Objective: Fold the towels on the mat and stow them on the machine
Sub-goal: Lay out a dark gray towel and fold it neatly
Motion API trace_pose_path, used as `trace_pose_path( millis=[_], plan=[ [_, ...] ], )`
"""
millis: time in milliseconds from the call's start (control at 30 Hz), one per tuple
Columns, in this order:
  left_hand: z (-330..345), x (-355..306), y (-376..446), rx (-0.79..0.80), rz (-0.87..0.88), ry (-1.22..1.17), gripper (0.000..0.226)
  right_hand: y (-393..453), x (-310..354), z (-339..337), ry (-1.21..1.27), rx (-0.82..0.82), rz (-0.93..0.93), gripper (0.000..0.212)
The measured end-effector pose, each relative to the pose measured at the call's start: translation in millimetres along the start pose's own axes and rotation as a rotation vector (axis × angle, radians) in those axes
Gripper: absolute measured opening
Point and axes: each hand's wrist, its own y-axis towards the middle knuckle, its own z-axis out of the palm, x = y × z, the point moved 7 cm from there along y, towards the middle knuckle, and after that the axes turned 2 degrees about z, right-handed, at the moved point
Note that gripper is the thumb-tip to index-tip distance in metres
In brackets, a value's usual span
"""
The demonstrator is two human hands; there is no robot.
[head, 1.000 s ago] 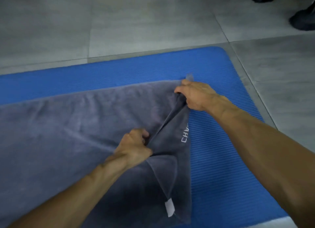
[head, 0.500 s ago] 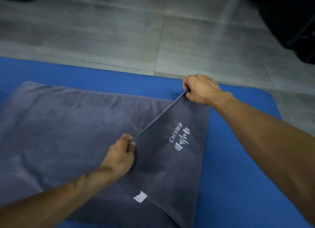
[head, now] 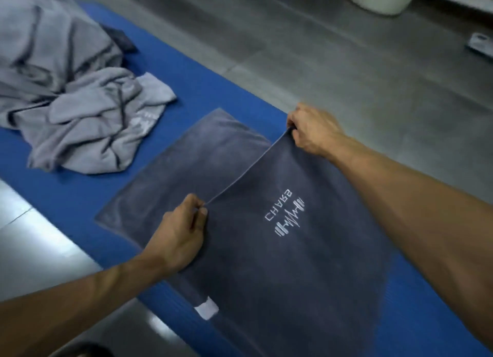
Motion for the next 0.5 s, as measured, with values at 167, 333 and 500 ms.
trace_pose_path(
  millis=[167,333,500],
  plan=[
    [-57.0,58.1,17.4,-0.119,-0.094,0.022,0.012,74.4,93.4,4.5,-0.009,-0.024,-0.141,0.025],
    [-89.5,108.3,33.8,-0.173,-0.144,0.132,0.011,118.7,163.9,27.7,-0.050,-0.032,-0.175,0.018],
    [-90.5,168.6,51.9,-0.102,-0.250,0.355,0.020,141.2,188.0,74.2,-0.049,0.103,-0.059,0.022]
  ],
)
